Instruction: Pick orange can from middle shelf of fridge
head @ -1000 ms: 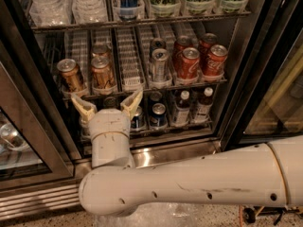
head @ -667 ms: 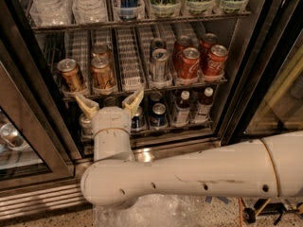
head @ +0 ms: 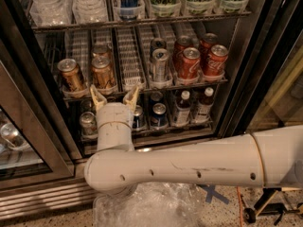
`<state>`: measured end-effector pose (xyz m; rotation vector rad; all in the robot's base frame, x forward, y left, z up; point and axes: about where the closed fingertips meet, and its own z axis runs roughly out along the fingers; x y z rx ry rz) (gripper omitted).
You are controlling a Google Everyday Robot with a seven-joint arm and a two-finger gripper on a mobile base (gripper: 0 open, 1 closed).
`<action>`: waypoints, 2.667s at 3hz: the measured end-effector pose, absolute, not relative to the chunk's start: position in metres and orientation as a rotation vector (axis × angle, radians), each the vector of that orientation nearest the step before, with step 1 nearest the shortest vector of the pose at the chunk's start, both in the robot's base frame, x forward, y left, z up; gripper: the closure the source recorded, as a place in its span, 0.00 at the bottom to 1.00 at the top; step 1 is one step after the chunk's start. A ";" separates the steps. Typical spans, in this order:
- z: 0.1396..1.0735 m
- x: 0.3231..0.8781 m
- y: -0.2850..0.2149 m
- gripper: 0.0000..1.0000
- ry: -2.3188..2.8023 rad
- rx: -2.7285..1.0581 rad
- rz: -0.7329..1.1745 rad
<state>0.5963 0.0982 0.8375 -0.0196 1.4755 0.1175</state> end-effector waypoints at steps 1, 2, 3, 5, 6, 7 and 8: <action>0.838 0.606 0.104 0.23 1.469 -0.033 0.125; 0.843 0.617 0.113 0.22 1.458 -0.063 0.138; 0.846 0.631 0.122 0.23 1.455 -0.082 0.163; 0.850 0.659 0.130 0.25 1.455 -0.102 0.197; 0.853 0.671 0.131 0.25 1.455 -0.110 0.199; 0.854 0.679 0.132 0.31 1.457 -0.114 0.199; 0.854 0.679 0.132 0.49 1.457 -0.114 0.199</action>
Offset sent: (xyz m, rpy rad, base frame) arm 0.0324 0.0285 0.0120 -0.0314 -0.0327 0.0769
